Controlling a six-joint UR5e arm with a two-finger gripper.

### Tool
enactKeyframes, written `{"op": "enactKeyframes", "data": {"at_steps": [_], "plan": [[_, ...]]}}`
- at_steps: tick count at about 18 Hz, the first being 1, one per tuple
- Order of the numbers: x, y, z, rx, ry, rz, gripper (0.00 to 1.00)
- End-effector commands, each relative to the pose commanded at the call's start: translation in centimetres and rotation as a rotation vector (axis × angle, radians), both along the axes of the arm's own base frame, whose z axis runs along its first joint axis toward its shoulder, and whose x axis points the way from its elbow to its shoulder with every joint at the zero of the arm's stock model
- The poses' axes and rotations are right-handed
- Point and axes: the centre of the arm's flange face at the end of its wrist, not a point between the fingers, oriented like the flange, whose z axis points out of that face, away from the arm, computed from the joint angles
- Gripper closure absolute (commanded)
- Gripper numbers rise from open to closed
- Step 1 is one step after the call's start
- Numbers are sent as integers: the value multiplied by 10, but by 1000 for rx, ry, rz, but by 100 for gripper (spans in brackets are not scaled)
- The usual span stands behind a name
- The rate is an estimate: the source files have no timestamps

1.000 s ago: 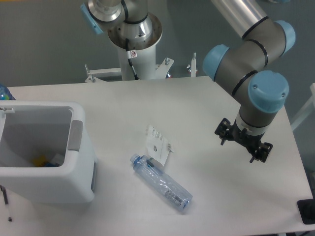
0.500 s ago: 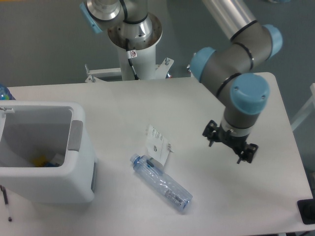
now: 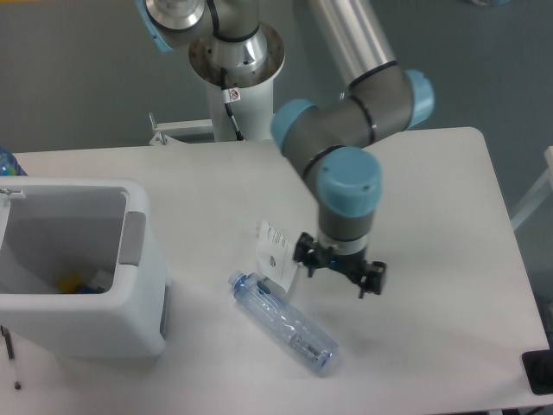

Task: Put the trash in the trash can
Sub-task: 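Move the open gripper over the crumpled white paper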

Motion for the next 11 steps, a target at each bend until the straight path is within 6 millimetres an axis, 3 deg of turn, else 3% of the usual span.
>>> {"op": "enactKeyframes", "data": {"at_steps": [6,11], "plan": [[67,-9,-29,-53,-58,14,0],[85,-8,-39,-70,-74,34,0]]}}
